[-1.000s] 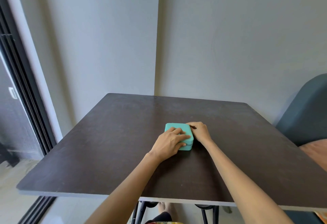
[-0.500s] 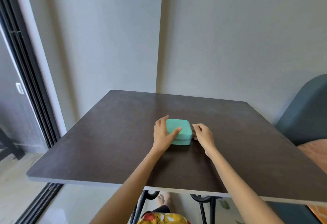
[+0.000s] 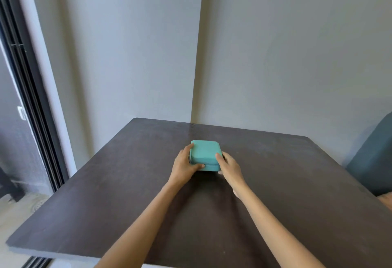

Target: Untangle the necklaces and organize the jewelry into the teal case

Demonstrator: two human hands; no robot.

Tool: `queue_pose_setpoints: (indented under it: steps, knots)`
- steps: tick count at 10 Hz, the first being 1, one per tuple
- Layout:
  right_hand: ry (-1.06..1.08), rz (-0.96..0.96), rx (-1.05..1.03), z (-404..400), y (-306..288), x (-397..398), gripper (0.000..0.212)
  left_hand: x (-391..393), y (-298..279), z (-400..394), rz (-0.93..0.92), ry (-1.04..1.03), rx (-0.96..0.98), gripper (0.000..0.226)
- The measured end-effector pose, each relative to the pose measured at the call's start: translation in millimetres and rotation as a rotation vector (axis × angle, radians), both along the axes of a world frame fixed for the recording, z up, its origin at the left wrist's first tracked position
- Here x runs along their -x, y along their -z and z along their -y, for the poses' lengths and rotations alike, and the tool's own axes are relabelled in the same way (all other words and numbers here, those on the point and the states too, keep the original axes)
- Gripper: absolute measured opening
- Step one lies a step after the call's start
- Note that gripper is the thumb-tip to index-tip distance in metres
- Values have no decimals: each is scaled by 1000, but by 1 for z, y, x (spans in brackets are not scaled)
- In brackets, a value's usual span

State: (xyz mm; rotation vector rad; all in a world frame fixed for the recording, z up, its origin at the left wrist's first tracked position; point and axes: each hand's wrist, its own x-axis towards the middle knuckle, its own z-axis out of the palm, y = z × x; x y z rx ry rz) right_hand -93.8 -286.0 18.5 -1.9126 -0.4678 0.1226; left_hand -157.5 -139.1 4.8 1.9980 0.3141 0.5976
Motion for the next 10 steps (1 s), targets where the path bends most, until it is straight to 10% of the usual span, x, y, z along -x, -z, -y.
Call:
queue_pose_setpoints:
  steps: [10]
  knots:
    - [-87, 10, 117, -174, -8, -199, 35, -203, -3, -157, -181, -215, -199, 55]
